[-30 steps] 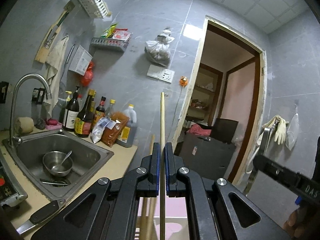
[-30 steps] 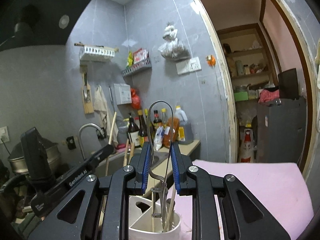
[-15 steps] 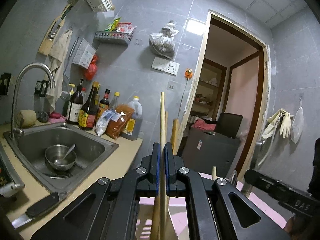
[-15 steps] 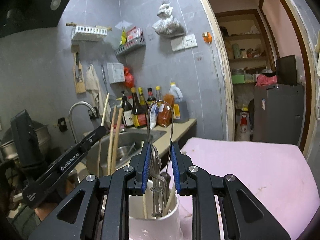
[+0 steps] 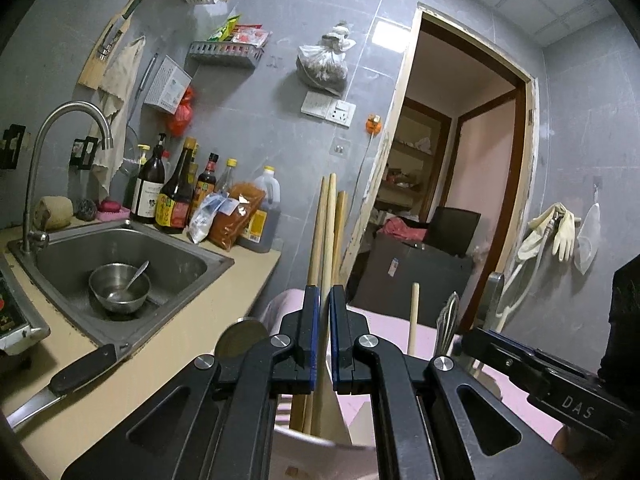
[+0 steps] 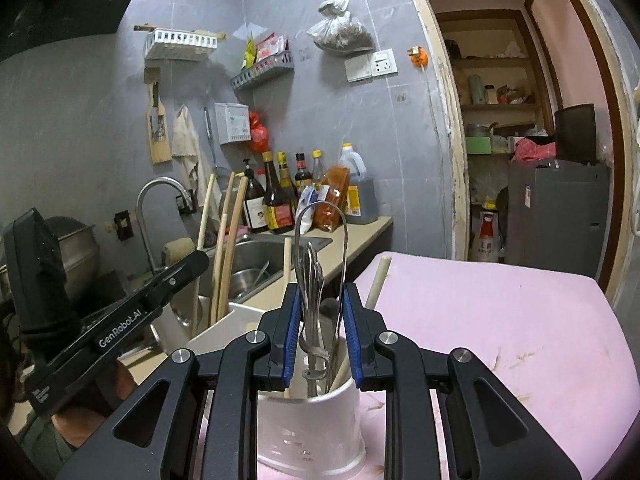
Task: Organize utensils
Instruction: 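Lower both items into the holder and open both tools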
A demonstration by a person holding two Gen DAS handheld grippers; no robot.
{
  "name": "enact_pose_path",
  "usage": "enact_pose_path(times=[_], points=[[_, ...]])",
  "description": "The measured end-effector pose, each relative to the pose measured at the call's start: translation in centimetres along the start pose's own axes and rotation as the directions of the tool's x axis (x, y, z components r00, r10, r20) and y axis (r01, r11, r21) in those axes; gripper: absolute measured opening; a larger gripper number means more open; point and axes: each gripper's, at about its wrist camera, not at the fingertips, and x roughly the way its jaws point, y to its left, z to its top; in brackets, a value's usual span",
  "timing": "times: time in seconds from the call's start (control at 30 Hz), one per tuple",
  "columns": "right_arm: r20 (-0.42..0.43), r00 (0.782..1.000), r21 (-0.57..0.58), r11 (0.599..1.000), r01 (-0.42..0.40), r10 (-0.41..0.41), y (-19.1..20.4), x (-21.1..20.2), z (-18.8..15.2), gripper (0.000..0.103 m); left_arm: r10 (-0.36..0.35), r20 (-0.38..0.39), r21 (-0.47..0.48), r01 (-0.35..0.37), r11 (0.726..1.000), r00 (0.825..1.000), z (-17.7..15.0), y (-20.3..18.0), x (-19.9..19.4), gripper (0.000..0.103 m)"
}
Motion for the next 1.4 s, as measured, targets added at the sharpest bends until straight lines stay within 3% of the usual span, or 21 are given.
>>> enact_pose_path(times=[0.33,0.6,0.73,0.87,1.03,1.3,1.4], points=[[-0.025,1.000,0.012,1.000,-0.017,0.017,-0.1,-0.1,-0.6,0.019,-0.015,-0.065,0.009,0.015,1.000,0.998,-0.6,-0.6,-0.6,0.005],[-0.008,1.000,0.006,1.000,-0.019,0.020,0.1,-0.7,-0.7,0.023,-0.012,-0.082,0.025,0.014,1.000,0.997,-0.8,-1.2,-1.4,0.015],[0.017,1.000,-0.004,1.000,-0.009,0.009,0.2,-1.6,-0.7,0.025,-0.005,-0.082,0.023,0.007,1.000,0.997,-0.7,-1.5,-1.8,0.027],[0.043,0.999,-0.006,1.000,0.011,-0.011,-0.2,-2.5,-0.5,0.027,0.004,-0.076,0.029,-0.001,1.000,0.997,-0.5,-1.9,-2.4,0.029],[0.074,0.996,-0.011,0.999,0.045,-0.044,-0.7,-4.0,-0.2,0.031,0.011,-0.073,0.051,-0.007,0.999,0.997,-0.2,-2.7,-3.0,0.040],[0.116,0.989,-0.007,0.995,0.097,-0.095,-1.9,-7.5,0.0,0.045,0.009,-0.067,0.060,-0.005,0.998,0.998,0.0,-4.2,-3.9,0.057],[0.133,0.984,0.001,0.993,0.121,-0.120,-2.4,-9.0,0.0,0.051,0.010,-0.065,0.057,-0.006,0.998,0.998,0.2,-4.8,-4.5,0.070]])
